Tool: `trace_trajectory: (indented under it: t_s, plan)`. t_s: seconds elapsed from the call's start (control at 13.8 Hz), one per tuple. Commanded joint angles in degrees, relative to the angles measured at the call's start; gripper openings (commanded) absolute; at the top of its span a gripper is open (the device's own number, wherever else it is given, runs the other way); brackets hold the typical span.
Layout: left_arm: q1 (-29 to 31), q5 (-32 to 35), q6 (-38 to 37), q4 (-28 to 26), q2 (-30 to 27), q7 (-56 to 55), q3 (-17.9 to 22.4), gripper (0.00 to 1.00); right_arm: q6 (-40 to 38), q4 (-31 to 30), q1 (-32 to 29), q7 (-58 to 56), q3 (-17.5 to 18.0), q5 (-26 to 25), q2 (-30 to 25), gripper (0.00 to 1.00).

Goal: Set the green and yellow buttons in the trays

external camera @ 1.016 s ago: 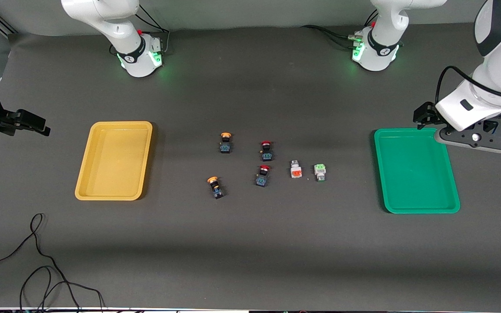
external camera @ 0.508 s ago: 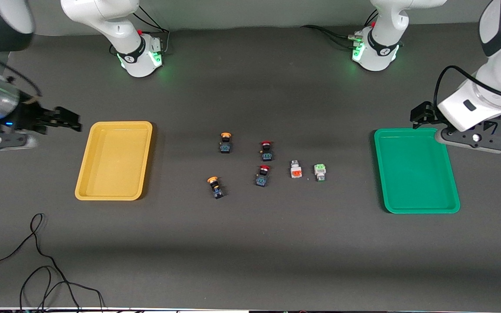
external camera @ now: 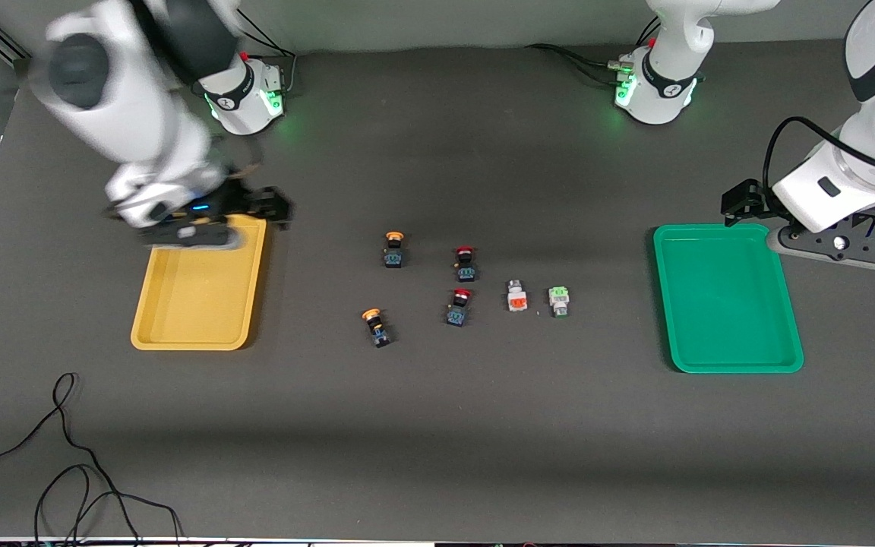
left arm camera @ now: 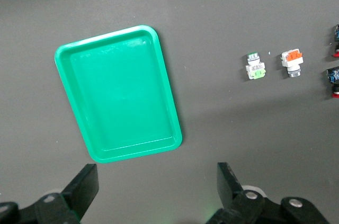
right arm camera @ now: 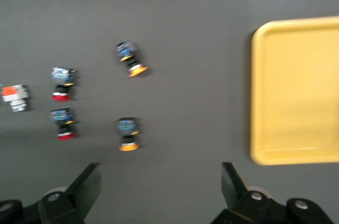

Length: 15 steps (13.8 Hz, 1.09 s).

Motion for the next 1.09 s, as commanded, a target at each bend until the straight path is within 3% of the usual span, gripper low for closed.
trace_trajectory:
  t_s: [0.0, 0.29, 0.44, 0.58, 0.87, 1.02]
  plan:
    - [-0.5, -1.1, -1.3, 3.0, 1.6, -0.9, -0.1, 1.00, 3.5, 0.0, 8.1, 10.8, -0.8, -0.2, 3.1, 1.00]
    - [-2.4, -1.4, -2.9, 10.6, 6.2, -11.0, -4.6, 1.00, 7.1, -4.4, 14.5, 13.2, -0.9, -0.4, 3.2, 1.00]
    - [-3.1, -1.2, -2.1, 11.5, 9.9, -19.6, -7.7, 1.00, 13.7, -9.4, 14.5, 13.2, -0.9, -2.5, 3.3, 1.00]
    - [-4.4, -0.5, -0.2, 11.0, 14.1, -21.1, -9.3, 1.00, 23.9, -16.5, 14.4, 13.2, -0.9, -5.1, 4.1, 1.00]
    - [-5.6, -0.5, 10.9, -1.8, 15.0, -22.4, -9.4, 1.00, 41.5, -22.1, 14.4, 13.2, -0.9, -5.2, 13.3, 1.00]
    - [-6.0, -0.6, 13.1, -3.7, 17.5, -25.3, -9.4, 1.00, 47.6, -22.5, 14.4, 13.2, -1.0, -5.2, 18.0, 1.00]
